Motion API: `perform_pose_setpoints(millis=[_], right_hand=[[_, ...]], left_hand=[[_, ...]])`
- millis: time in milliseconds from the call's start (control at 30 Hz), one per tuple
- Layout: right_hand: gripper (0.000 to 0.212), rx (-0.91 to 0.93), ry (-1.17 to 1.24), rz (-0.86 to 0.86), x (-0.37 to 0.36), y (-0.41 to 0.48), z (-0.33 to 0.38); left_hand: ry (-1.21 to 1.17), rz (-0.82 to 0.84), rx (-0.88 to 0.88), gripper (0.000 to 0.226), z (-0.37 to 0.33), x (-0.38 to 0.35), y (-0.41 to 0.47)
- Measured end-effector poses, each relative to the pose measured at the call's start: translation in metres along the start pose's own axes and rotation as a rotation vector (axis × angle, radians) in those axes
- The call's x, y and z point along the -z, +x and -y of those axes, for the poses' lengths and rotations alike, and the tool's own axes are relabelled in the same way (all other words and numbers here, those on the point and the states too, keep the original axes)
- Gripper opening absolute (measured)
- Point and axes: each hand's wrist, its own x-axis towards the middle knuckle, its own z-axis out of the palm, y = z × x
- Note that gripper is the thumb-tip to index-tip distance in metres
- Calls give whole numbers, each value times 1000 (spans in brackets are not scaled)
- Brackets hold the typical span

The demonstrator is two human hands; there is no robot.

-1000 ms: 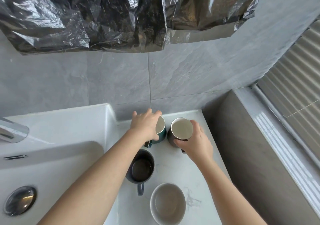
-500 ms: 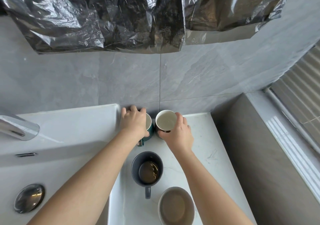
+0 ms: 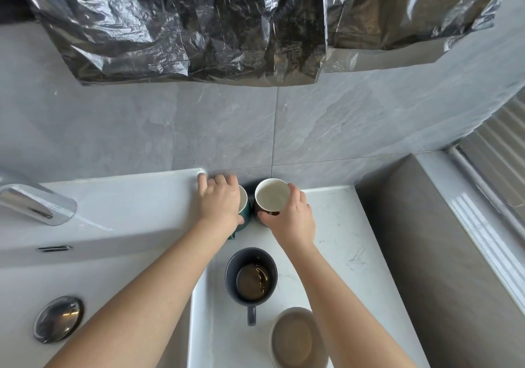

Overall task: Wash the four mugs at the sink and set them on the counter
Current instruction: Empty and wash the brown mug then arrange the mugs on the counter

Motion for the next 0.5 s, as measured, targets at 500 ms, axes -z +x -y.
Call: perform_pose_setpoints(millis=[500], right_hand=[[100,84,32,118,19,-17,-2]], left_hand=[[-123,-312,-31,59,-1,9,-31]])
